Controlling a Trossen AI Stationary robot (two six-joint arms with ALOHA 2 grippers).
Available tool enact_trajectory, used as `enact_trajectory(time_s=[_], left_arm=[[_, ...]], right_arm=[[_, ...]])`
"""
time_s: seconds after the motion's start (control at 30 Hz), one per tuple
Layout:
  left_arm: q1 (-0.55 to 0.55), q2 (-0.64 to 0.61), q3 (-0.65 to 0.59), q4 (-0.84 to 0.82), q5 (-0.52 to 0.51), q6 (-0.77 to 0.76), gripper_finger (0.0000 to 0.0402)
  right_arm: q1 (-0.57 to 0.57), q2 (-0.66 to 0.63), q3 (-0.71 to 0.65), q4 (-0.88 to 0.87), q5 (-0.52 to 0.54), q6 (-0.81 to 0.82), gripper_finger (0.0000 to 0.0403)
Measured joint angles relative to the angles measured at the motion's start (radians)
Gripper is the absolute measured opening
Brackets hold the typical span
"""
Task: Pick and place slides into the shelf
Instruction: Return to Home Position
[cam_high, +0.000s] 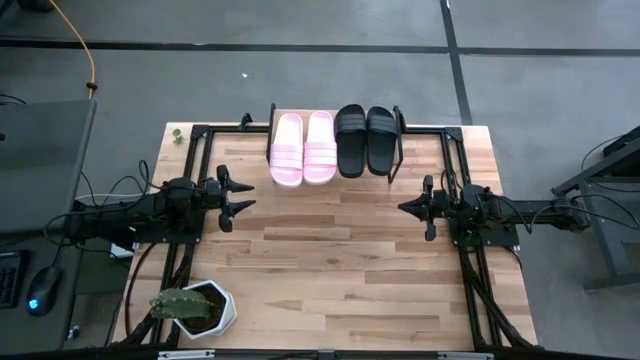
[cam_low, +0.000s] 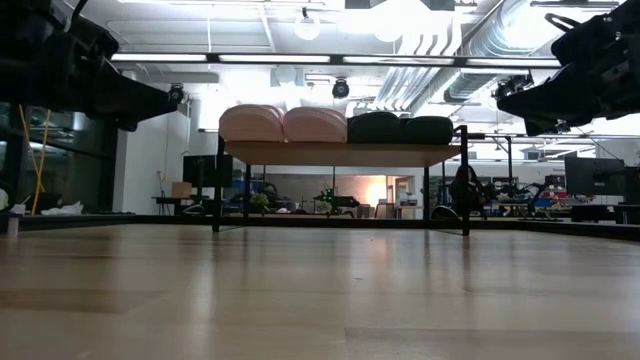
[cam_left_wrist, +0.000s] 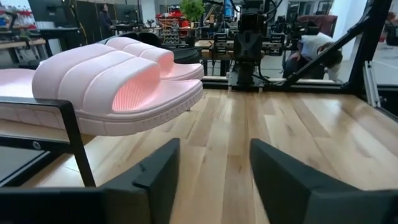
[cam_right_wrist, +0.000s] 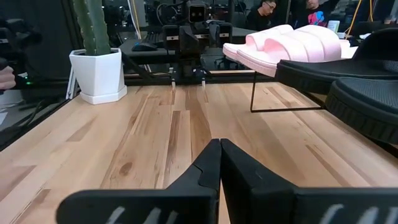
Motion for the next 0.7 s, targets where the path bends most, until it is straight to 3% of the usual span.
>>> enact_trajectory(time_s=[0.3, 0.7], left_arm=[[0.000, 0.000, 0.000, 0.011, 0.056, 0.026, 0.0017], [0.000, 0.000, 0.000, 0.015, 0.079, 0.025, 0.0006]], right_arm=[[0.000, 0.000, 0.000, 0.000, 0.000, 0.000, 0.0000], [0.000, 0.000, 0.000, 0.000, 0.000, -0.007, 0.0000]])
